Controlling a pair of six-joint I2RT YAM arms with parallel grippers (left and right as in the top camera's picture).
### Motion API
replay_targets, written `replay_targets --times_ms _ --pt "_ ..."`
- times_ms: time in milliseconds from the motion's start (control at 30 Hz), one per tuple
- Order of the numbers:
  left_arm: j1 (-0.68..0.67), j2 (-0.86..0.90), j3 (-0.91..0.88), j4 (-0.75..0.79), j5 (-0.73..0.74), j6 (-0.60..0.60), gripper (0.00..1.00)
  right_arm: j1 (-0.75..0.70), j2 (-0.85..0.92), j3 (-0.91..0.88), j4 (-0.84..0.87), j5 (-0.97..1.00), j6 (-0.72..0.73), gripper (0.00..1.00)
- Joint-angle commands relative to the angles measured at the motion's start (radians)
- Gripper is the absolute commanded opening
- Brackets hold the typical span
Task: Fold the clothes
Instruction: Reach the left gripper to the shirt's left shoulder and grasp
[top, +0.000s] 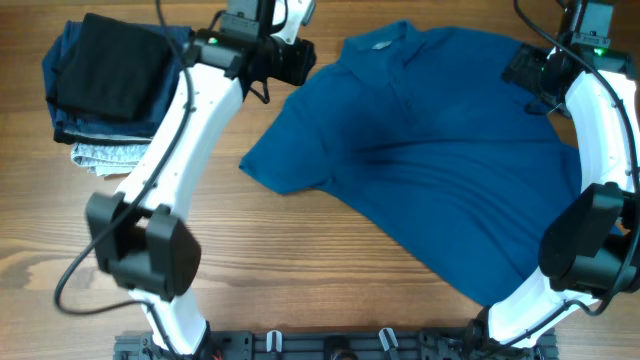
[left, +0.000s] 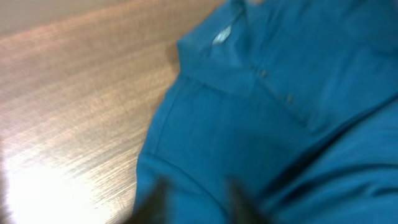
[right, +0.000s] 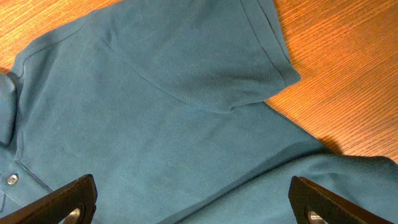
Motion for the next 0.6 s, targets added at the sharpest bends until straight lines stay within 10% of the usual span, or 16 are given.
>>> replay_targets --times_ms 0,567 --pt "-0.002 0.116 0.019 -0.001 -0.013 0.004 0.04 -0.002 -0.011 -0.003 0.002 0.01 -0.012 1.0" --pt "0.0 0.361 0.012 0.038 -0.037 -0.002 0.04 -0.002 -0.011 -0.003 0.002 0.01 -0.012 1.0"
